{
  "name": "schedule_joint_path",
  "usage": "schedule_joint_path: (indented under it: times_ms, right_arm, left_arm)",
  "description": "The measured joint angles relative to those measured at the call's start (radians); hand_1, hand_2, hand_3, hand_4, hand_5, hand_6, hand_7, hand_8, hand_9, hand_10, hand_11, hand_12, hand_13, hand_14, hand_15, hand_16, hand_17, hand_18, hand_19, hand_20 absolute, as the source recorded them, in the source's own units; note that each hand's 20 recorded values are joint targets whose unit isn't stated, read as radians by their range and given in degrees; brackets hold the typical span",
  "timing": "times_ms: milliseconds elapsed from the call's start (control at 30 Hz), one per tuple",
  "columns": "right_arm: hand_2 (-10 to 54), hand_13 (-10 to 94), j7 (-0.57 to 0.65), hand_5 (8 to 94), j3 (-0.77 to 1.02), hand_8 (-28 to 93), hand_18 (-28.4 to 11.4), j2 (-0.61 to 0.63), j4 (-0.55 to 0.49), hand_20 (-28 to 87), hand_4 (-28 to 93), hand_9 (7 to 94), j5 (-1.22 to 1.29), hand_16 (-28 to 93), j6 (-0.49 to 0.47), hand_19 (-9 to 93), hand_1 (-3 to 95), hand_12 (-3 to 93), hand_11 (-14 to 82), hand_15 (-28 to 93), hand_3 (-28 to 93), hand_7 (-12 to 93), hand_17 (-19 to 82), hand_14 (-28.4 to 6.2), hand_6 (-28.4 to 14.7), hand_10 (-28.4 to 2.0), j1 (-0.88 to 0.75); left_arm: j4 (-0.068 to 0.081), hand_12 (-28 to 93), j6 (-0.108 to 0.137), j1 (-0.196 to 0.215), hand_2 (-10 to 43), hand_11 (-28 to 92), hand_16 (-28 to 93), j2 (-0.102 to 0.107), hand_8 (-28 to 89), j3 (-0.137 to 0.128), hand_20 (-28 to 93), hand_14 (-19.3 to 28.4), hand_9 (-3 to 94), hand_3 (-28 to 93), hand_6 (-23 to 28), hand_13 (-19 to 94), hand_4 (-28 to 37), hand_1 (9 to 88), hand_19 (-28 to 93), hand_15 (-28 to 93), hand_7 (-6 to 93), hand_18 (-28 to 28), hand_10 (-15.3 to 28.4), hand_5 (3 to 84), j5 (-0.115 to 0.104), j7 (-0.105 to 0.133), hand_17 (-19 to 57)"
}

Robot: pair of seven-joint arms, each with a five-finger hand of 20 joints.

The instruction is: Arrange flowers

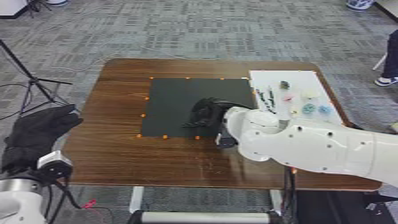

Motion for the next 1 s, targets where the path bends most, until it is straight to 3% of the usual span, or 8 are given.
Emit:
schedule_joint_path:
  times_ms: [367, 867, 1000]
  right_arm:
    - [14.8, 52, -0.004, 38.6, 0.019, -13, -28.4, 0.04, -0.077, 25, -23, 66.1, -0.021, 14, 0.014, 72, 11.5, 15.2, 24.5, 70, 83, 15, 11, -23.3, -1.0, -18.8, -0.044]
    - [15.0, 52, -0.066, 39.5, 0.021, -13, -28.4, 0.042, -0.155, 25, -23, 65.7, -0.026, 14, 0.022, 72, 11.4, 15.4, 23.9, 70, 83, 15, 9, -23.1, -1.4, -18.8, -0.084]
    - [15.0, 50, -0.066, 39.6, 0.022, -14, -28.4, 0.039, -0.155, 25, -23, 61.6, -0.026, 14, 0.027, 72, 11.2, 15.1, 22.4, 70, 83, 15, 9, -23.4, -1.5, -20.1, -0.084]
  left_arm:
    - [-0.011, 12, 0.022, 0.029, 5.1, 44, -11, 0.001, -11, -0.011, 12, 24.5, 49.0, 87, 14.8, 35, -20.4, 26.5, 47, 61, 20.6, 17.9, 22.0, 56.3, -0.011, 0.015, -4.7]
    - [-0.012, 12, 0.032, 0.018, 5.2, 44, -11, -0.001, -11, -0.006, 12, 24.4, 48.9, 87, 14.8, 35, -20.5, 26.6, 47, 62, 20.6, 17.9, 22.0, 56.3, -0.009, 0.004, -4.7]
    - [-0.011, 12, 0.033, 0.012, 5.2, 44, -11, -0.002, -11, -0.001, 12, 24.4, 48.9, 87, 14.9, 35, -20.5, 26.6, 47, 61, 20.6, 17.9, 22.0, 56.4, -0.008, -0.001, -4.6]
